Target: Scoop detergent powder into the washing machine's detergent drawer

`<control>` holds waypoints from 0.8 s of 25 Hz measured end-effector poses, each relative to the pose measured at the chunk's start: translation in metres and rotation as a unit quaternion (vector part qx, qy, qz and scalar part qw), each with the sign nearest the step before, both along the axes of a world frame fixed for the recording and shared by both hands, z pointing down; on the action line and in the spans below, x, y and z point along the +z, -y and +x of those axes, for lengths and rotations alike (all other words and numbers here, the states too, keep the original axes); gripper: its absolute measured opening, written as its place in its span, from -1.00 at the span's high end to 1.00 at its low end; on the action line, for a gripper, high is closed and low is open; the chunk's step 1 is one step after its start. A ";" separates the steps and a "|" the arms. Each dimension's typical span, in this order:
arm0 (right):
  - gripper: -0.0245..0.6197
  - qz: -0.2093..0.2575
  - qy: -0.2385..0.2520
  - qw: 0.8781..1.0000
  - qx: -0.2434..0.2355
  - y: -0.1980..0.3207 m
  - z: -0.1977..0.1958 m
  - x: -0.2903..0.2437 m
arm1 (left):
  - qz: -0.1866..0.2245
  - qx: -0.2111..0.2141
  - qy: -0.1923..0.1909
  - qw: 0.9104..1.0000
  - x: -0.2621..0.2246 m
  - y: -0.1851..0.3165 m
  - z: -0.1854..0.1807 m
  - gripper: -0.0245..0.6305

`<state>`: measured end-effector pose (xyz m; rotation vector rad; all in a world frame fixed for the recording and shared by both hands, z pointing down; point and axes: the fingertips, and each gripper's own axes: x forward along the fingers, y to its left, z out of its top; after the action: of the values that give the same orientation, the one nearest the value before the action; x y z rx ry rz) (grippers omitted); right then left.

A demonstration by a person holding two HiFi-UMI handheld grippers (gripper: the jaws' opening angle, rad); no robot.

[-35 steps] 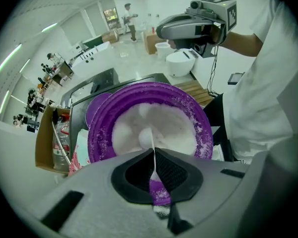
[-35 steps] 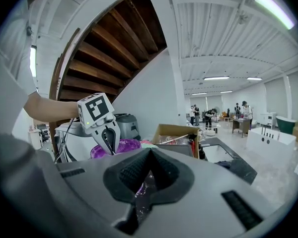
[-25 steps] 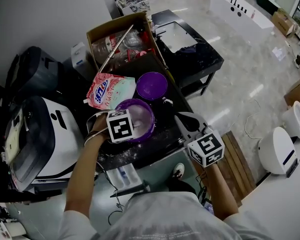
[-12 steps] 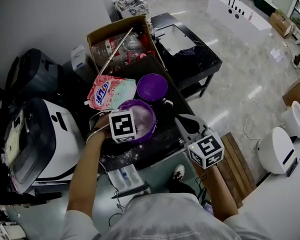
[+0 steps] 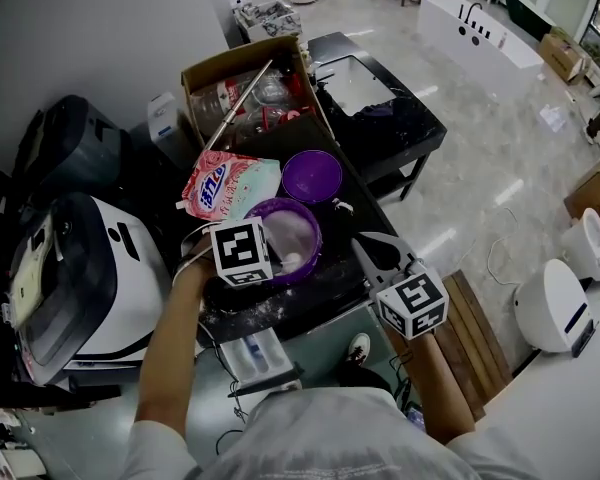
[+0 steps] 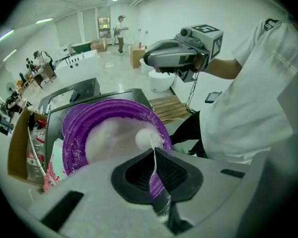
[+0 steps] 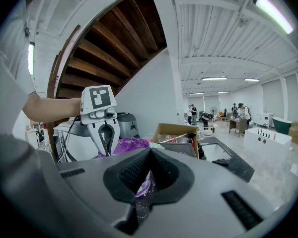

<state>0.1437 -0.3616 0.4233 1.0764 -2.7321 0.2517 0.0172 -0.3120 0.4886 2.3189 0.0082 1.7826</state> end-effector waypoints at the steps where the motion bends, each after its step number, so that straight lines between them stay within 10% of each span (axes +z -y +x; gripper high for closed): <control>1: 0.91 0.001 0.000 1.000 0.000 -0.001 -0.002 -0.001 | 0.001 -0.001 -0.001 1.000 0.000 0.000 -0.001 0.88; 20: 0.91 0.006 0.007 1.000 -0.006 -0.015 -0.014 -0.008 | 0.019 -0.133 -0.098 0.986 -0.014 0.008 -0.015 0.88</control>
<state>0.1299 -0.3469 0.4155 1.0659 -2.7537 0.2424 0.0017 -0.3202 0.4748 2.3809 -0.2923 1.4362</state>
